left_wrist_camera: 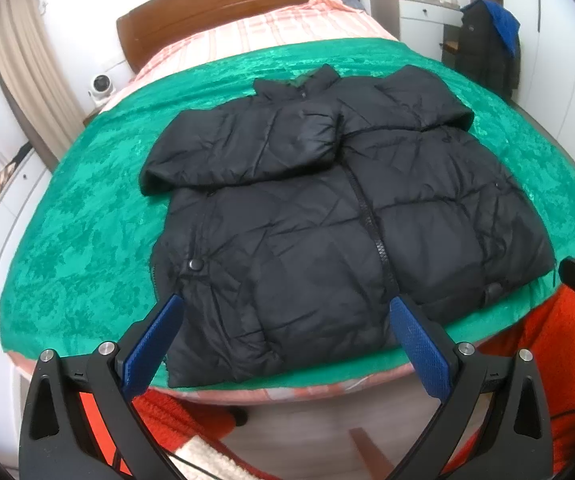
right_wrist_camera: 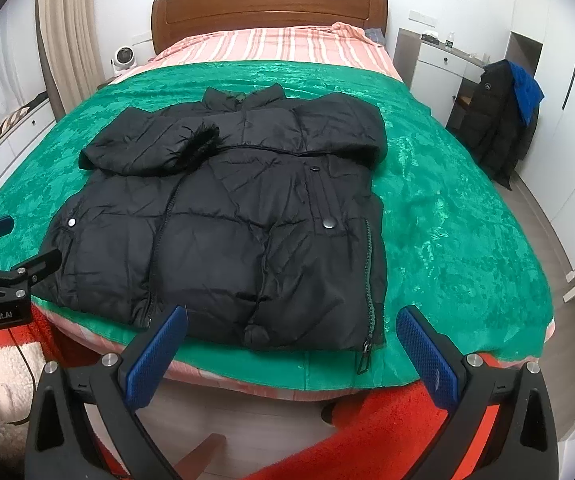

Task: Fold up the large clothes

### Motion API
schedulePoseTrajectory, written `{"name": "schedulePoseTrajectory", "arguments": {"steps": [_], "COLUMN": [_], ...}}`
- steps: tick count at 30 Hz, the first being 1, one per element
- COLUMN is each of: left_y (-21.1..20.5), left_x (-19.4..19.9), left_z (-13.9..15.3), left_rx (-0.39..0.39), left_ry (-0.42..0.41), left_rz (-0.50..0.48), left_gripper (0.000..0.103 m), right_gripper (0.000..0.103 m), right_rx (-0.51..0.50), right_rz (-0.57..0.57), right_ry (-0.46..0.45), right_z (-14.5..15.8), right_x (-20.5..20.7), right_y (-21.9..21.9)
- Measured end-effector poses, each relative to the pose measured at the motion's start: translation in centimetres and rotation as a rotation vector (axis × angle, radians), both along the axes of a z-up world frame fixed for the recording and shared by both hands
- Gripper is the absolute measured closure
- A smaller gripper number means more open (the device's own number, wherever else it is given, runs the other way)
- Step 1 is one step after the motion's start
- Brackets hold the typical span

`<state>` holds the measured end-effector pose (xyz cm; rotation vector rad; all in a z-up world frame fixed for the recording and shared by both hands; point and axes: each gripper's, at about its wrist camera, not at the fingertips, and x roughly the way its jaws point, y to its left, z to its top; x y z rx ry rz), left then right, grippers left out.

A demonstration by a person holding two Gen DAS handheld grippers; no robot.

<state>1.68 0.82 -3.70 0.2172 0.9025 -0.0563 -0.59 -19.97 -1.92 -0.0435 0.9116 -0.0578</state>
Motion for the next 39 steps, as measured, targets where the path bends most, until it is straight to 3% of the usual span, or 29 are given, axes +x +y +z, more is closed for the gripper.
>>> {"name": "schedulePoseTrajectory", "arguments": {"steps": [12,16,27,33,39], "left_y": [0.7,1.5,-0.7,-0.4,-0.4], "left_x": [0.1,0.3,-0.8,-0.6,-0.8], "left_z": [0.1,0.6,0.6,0.9,0.8], "left_rx": [-0.016,-0.03,-0.113,-0.154,-0.121], "left_ry": [-0.002,-0.039,-0.023,-0.025,-0.048], "left_rz": [0.031,0.062,-0.109,-0.119,-0.115], "left_gripper": [0.0,0.0,0.0,0.0,0.0], "right_gripper": [0.0,0.0,0.0,0.0,0.0], "right_rx": [0.003,0.009,0.073,0.104,0.101], "right_rz": [-0.002,0.011,0.046,0.07,0.091], "right_ry": [-0.003,-0.028,-0.057,-0.062,-0.064], "right_z": [0.1,0.4,0.5,0.3,0.4], "right_x": [-0.3,-0.7,-0.9,-0.9,-0.8], "right_y": [0.0,0.2,0.0,0.0,0.4]}}
